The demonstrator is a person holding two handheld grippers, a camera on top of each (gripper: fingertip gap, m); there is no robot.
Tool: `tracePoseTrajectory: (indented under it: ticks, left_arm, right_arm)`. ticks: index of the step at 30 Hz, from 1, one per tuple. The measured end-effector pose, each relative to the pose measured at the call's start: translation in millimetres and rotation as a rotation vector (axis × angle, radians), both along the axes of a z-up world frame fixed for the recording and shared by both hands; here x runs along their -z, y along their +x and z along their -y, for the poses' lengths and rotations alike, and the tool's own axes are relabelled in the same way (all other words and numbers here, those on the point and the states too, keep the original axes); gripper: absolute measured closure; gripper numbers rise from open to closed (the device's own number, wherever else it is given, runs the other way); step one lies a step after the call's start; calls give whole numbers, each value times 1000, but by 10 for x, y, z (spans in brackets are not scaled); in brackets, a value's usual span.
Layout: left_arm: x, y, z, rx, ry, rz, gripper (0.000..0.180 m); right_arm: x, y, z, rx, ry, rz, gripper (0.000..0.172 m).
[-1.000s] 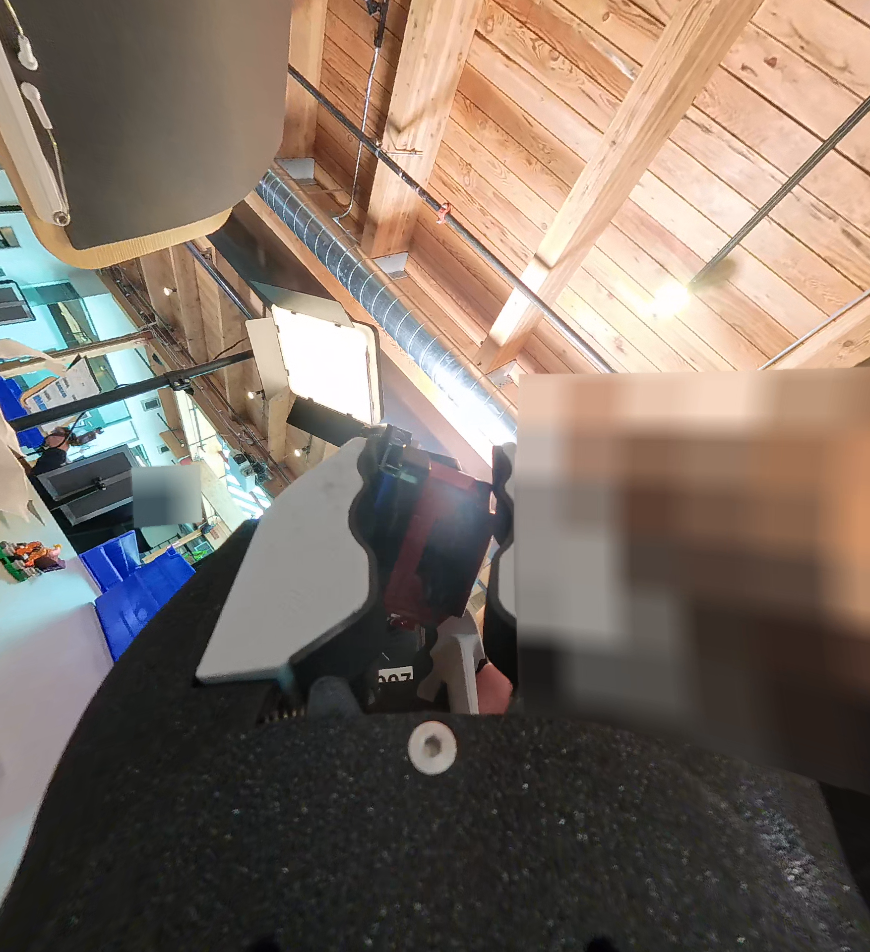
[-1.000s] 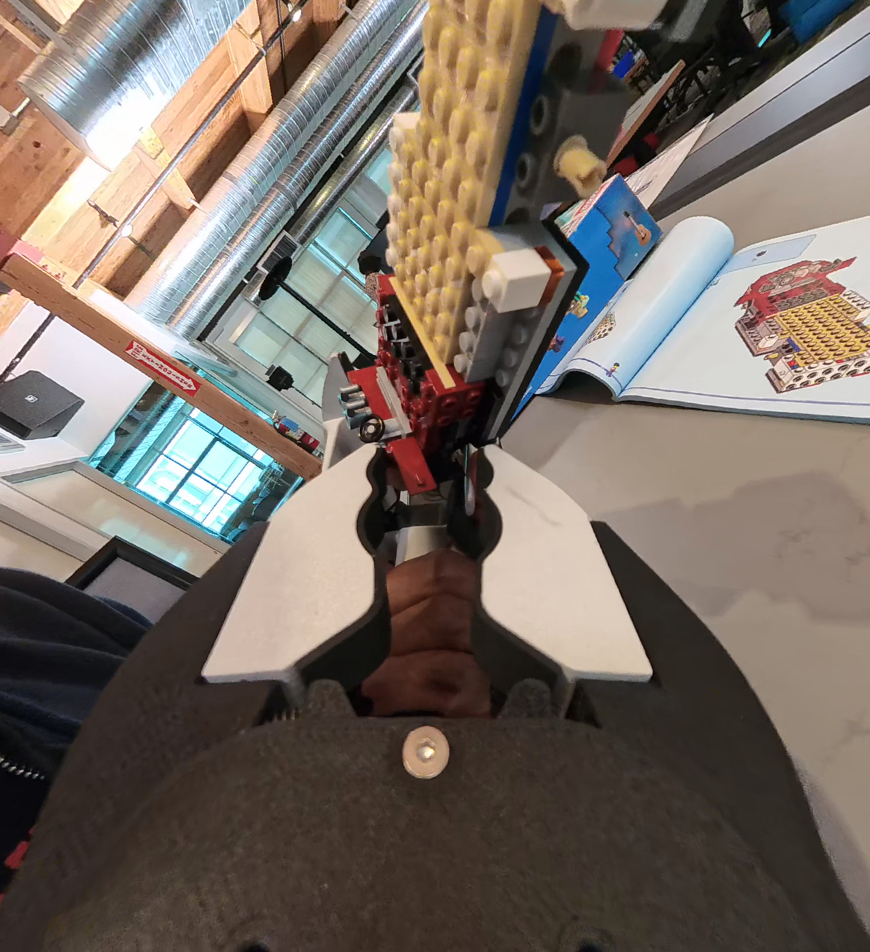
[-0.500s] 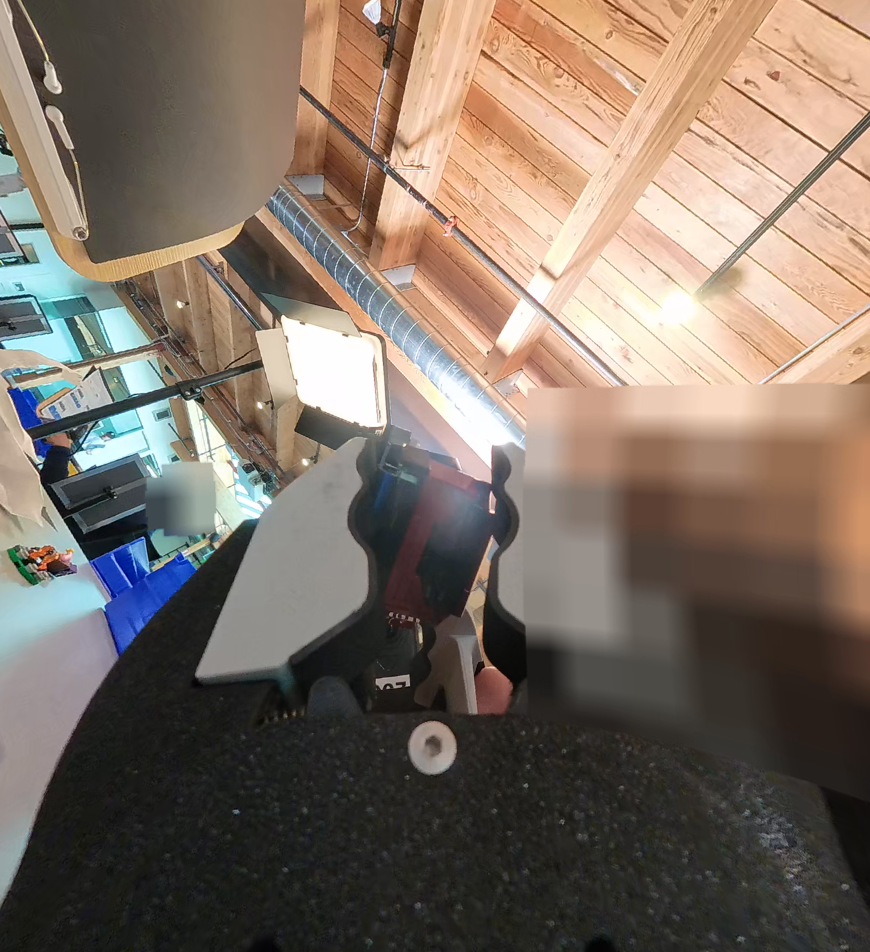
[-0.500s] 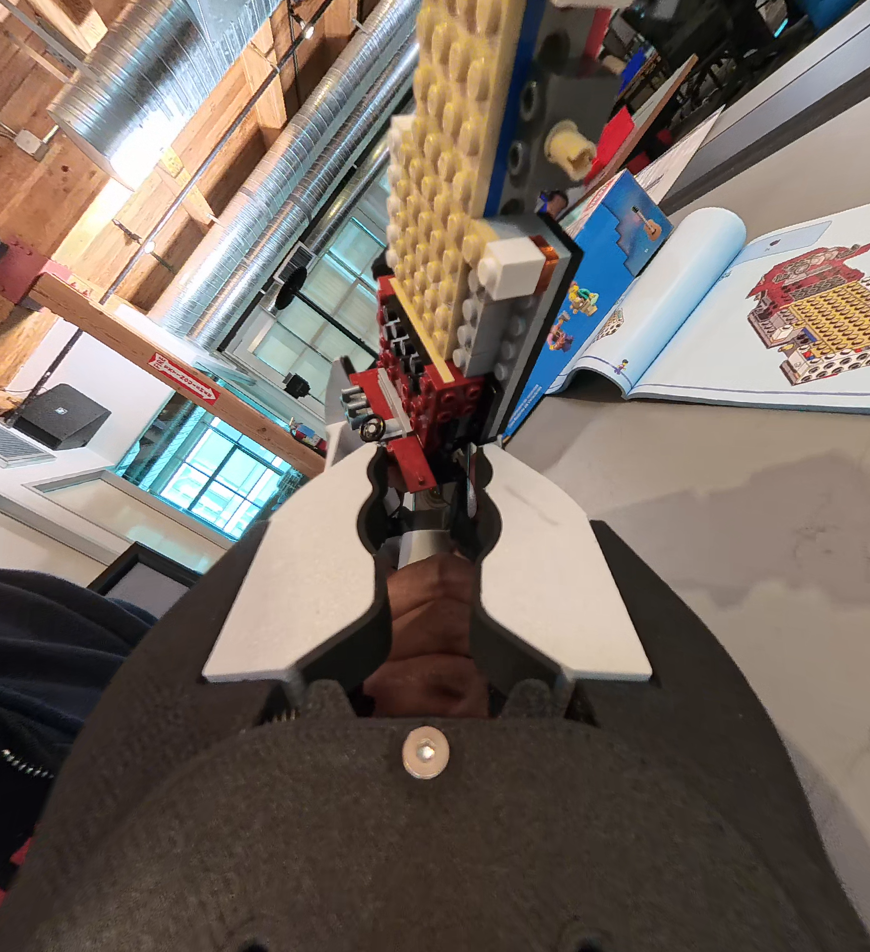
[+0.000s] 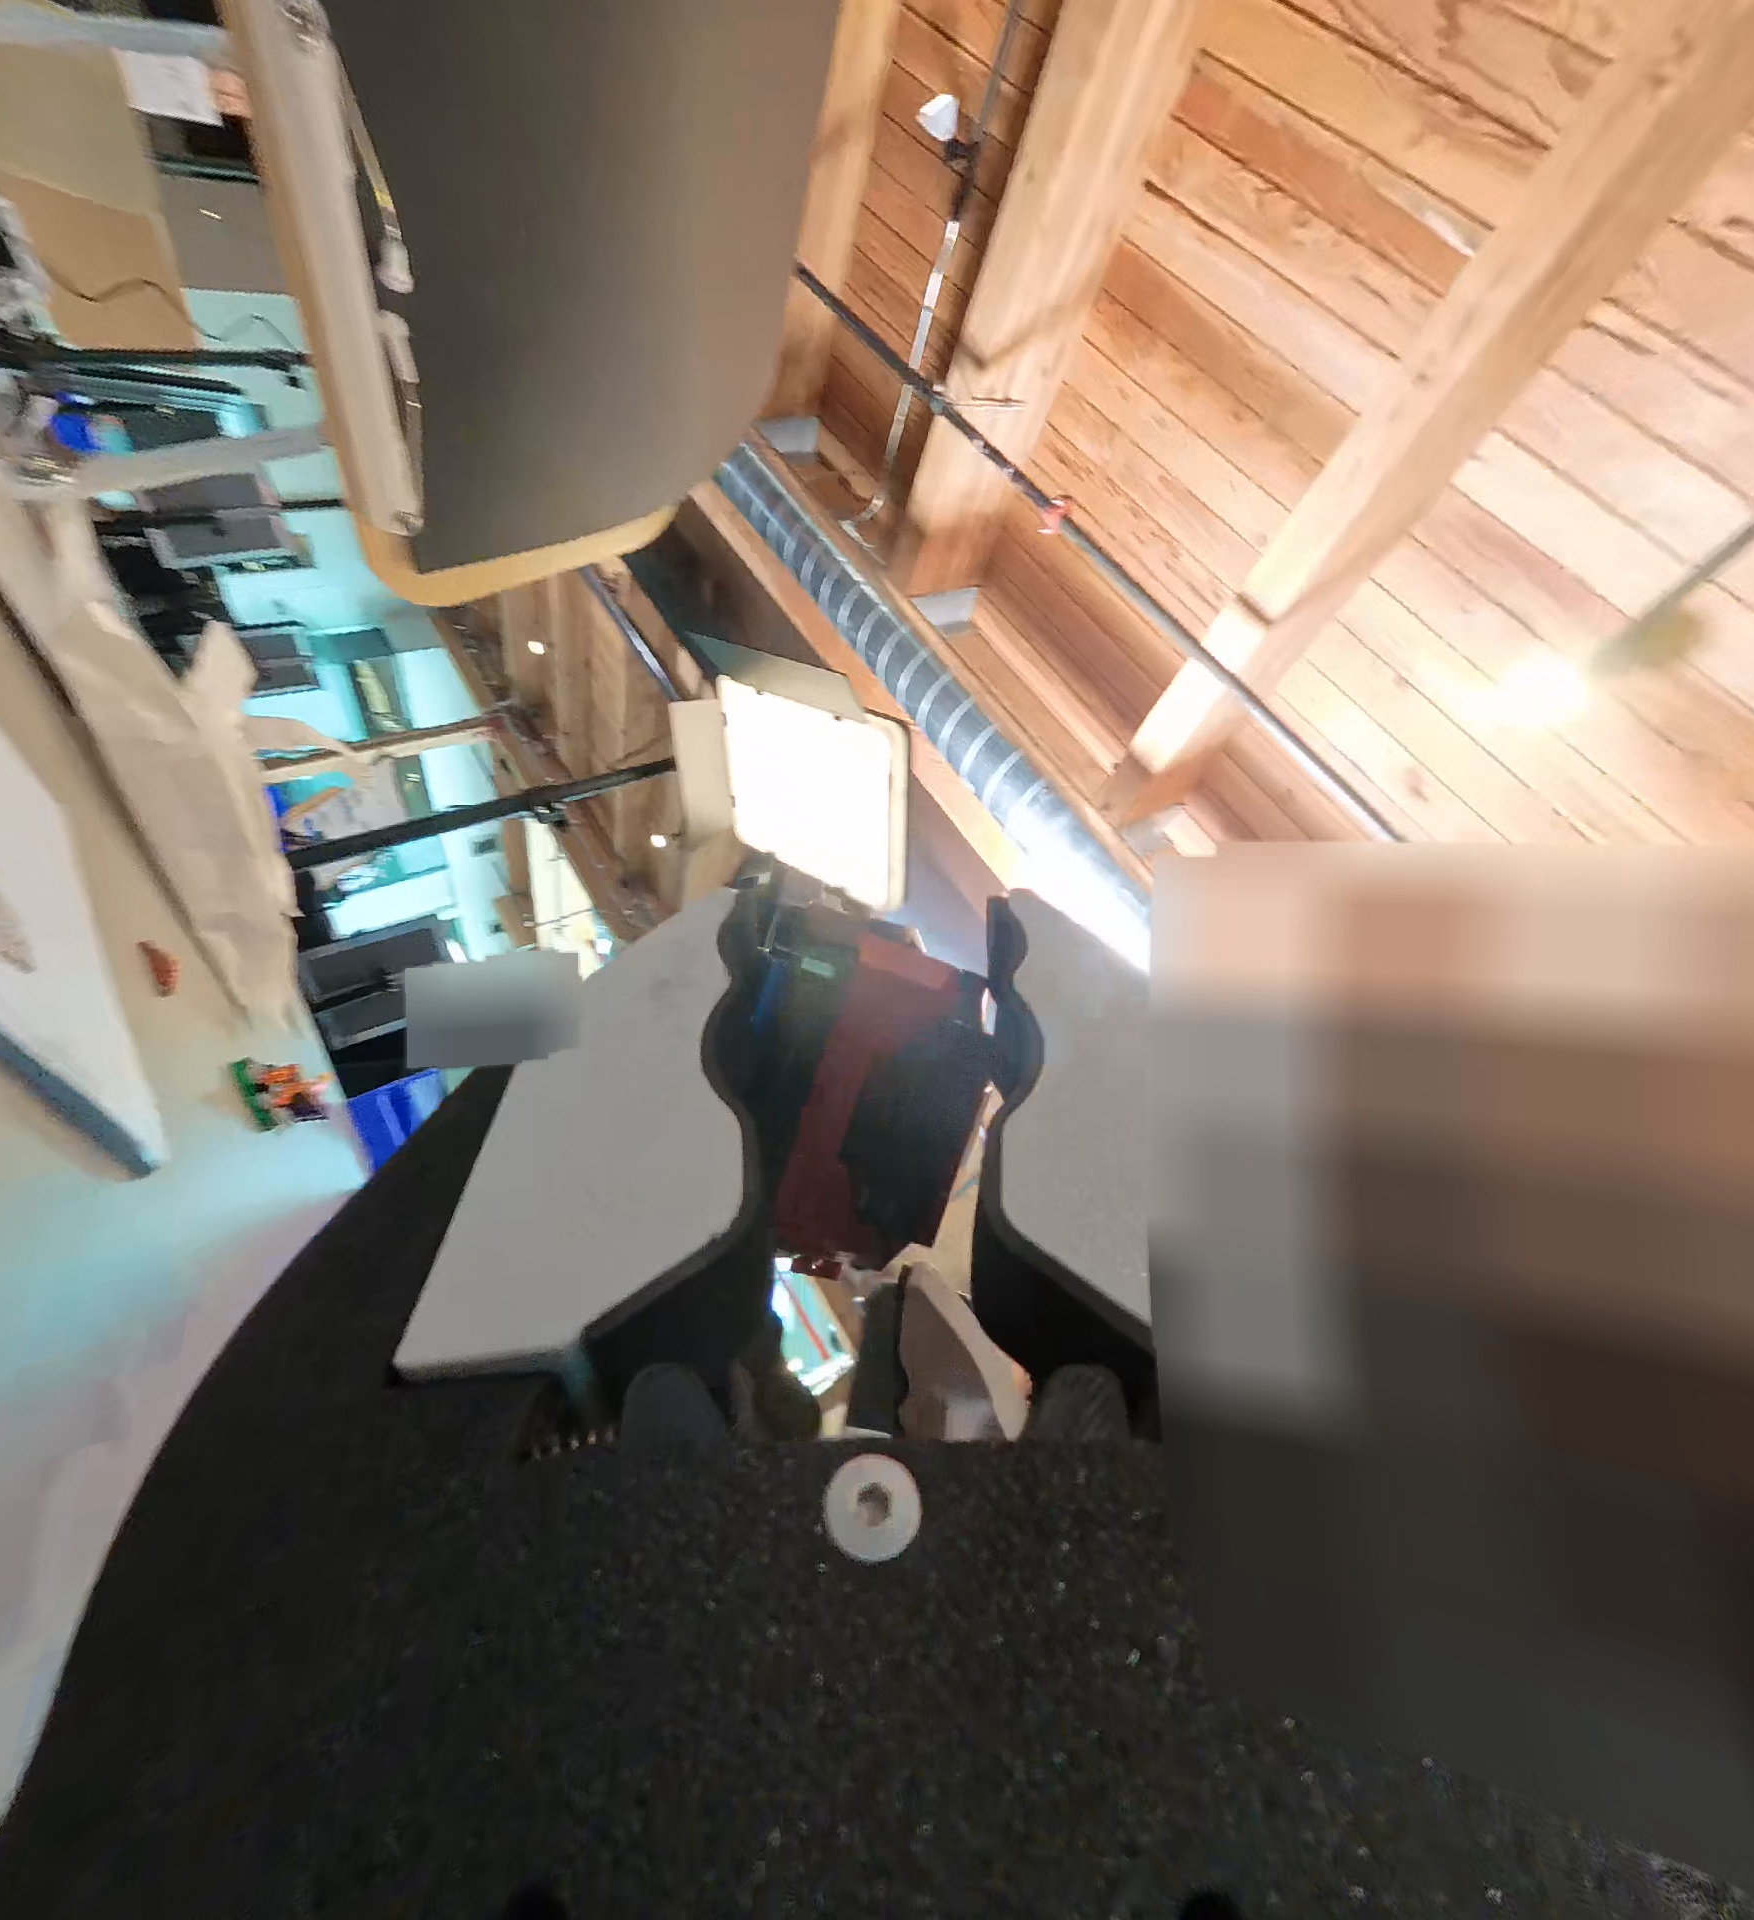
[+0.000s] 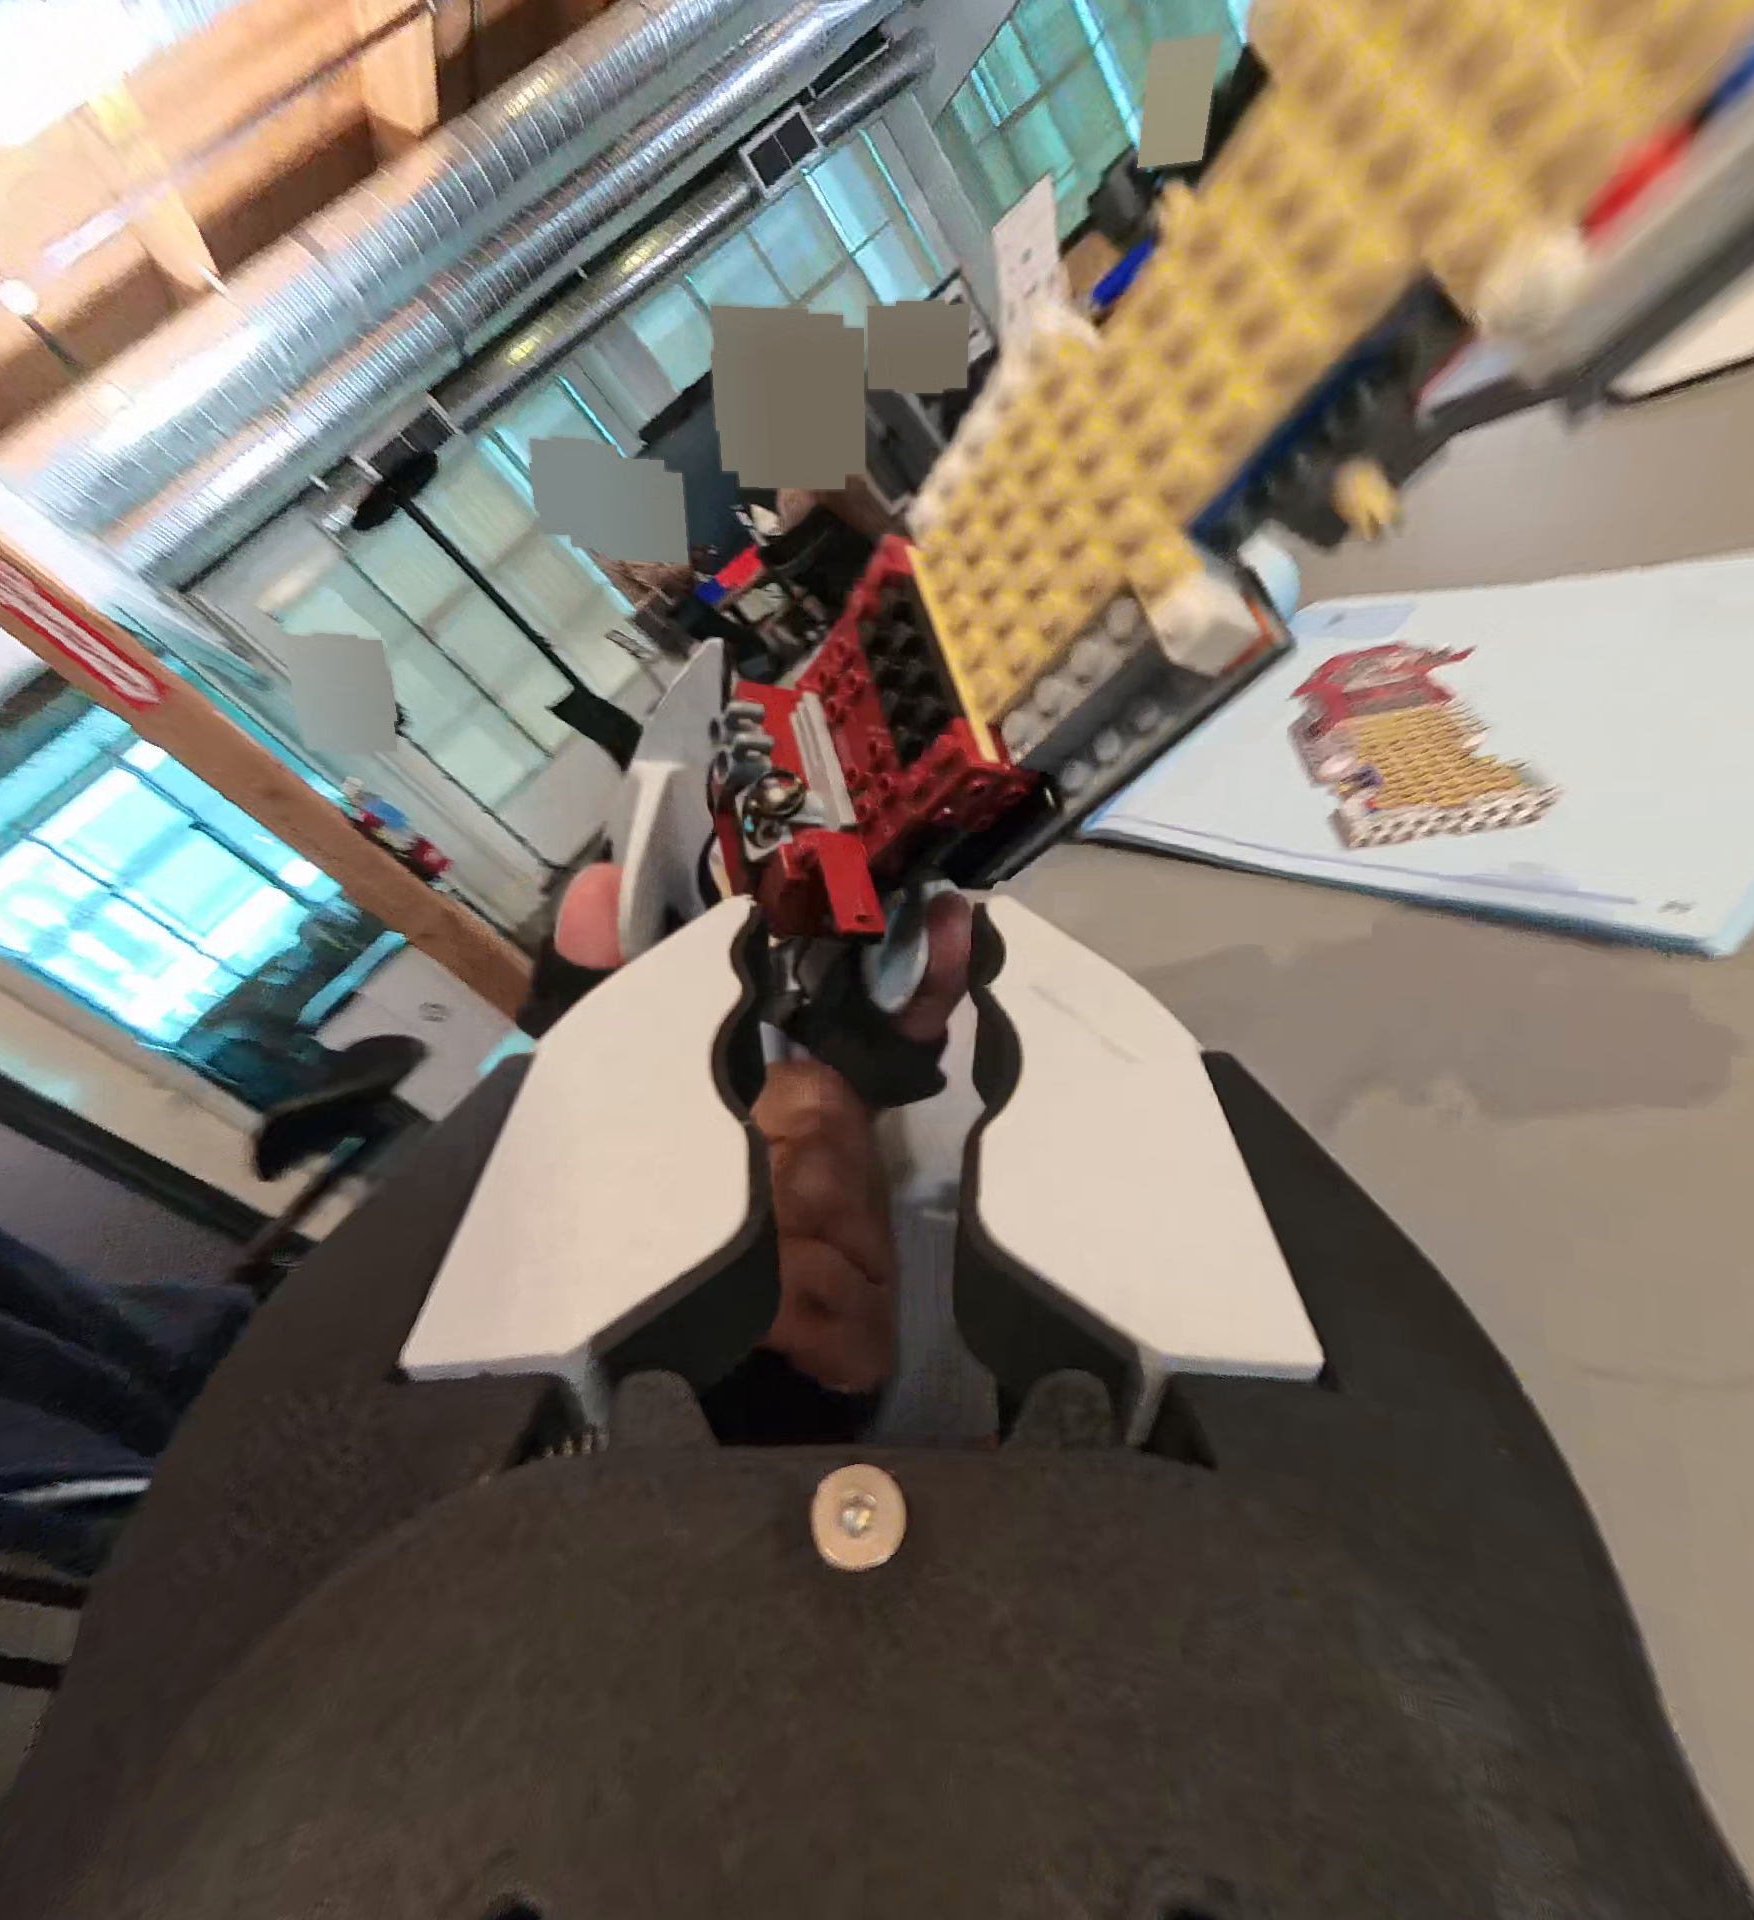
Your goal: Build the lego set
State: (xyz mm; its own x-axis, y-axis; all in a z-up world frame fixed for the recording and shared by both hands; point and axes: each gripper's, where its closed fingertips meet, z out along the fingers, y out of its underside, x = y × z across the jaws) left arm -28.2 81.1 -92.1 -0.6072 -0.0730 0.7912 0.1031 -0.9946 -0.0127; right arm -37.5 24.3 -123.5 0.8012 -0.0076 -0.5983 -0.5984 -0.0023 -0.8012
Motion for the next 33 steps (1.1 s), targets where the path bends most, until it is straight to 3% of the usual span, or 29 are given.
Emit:
tracePoseTrajectory:
  ticks: [8, 20, 33]
  left_arm:
    - [186, 102, -8, -10, 28, -155, 139]
    - [201, 105, 37, -6, 30, -163, 139]
    - [245, 108, 23, -27, 23, -184, 140]
  right_arm:
    - [189, 19, -25, 95, -224, 402, 159]
    - [188, 59, -44, 190, -284, 547, 168]
    - [238, 5, -62, 147, -307, 534, 168]
